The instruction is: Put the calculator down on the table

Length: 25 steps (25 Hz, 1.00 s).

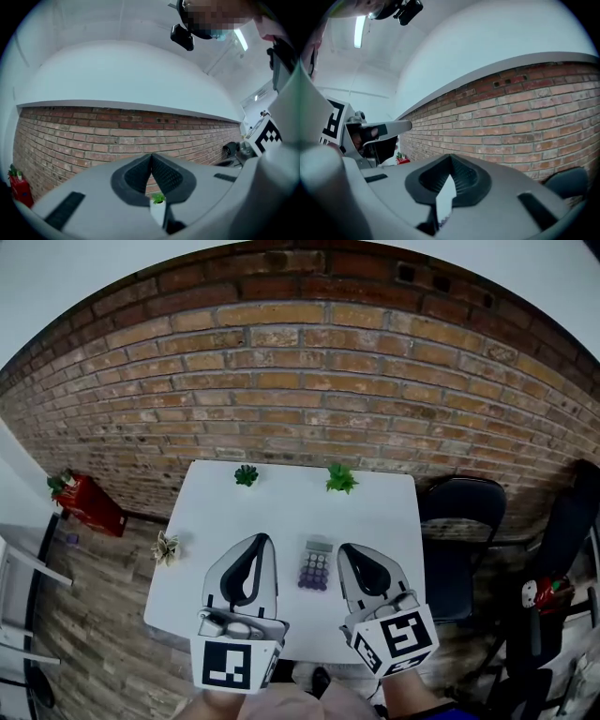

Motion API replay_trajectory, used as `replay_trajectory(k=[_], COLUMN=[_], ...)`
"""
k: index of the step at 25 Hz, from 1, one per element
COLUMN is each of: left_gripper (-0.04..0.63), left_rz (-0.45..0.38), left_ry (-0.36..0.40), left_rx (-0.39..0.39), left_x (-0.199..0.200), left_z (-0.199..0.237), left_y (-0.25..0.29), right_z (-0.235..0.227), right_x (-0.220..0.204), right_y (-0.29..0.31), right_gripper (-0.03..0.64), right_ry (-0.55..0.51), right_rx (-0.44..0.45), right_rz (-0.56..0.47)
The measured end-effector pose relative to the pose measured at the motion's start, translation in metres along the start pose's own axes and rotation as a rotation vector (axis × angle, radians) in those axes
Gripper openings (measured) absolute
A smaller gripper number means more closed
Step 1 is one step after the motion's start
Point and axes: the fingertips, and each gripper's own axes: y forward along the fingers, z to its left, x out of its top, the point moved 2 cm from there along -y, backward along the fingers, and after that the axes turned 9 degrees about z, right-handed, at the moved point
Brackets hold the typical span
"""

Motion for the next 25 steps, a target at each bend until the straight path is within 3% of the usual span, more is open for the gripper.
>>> replay_trajectory(k=[21,25], left_gripper=[0.011,0.011], left_rz=[-0.009,-0.004], left_ry=[-0.004,-0.058], left_rx=[-0.018,-0.023], left_x=[0.005,0.004], left_z=[-0.009,-0.011], left_y=[-0.003,-0.001], right_z=[0.002,0.003], right_x=[0.005,0.004], right_y=[-0.014,-0.012], right_gripper=[-0.002,-0.002], right_ry=[-0.013,-0.013], right_rx=[-0.013,-0.013], right_rz=[-0.033,-0.029])
